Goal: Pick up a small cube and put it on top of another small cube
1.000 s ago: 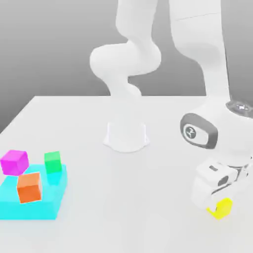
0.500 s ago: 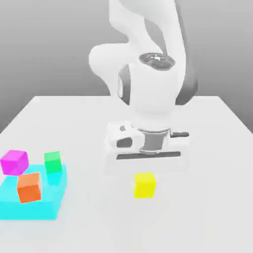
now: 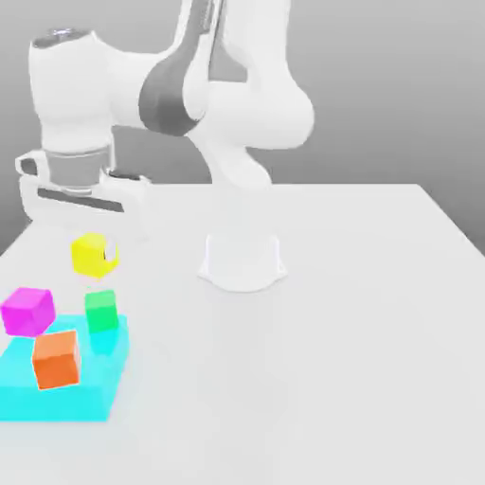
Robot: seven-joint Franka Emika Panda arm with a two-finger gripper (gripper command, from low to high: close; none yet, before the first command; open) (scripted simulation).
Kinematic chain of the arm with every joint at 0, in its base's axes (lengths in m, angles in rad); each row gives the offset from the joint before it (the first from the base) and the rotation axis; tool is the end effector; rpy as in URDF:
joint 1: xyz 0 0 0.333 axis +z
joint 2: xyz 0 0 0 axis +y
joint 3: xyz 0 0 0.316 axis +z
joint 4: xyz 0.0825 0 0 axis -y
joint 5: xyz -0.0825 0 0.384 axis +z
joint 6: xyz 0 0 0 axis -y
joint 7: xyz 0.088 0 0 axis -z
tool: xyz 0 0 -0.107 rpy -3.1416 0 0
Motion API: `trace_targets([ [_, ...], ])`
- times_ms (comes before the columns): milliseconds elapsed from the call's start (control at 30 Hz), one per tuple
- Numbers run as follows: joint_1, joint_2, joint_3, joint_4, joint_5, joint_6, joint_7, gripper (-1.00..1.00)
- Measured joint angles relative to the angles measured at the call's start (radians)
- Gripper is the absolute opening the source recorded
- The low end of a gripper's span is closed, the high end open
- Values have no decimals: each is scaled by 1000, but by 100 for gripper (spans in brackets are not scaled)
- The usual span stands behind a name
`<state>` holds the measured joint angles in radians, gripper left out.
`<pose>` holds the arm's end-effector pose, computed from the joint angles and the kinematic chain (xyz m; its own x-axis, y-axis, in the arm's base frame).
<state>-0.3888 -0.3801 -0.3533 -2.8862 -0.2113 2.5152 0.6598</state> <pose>0.2624 -0.2187 0.2840 0.3565 -0.9343 -0.0041 -0.9343 -0.3565 -0.0040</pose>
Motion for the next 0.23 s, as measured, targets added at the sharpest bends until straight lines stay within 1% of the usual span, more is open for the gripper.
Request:
trace_targets([
  [100,7,99,-17,-18,13,116,-13,-100],
  [133,10,130,-21,-24,17,152,-17,100],
  [233,10,130,-21,-24,17,152,-17,100],
])
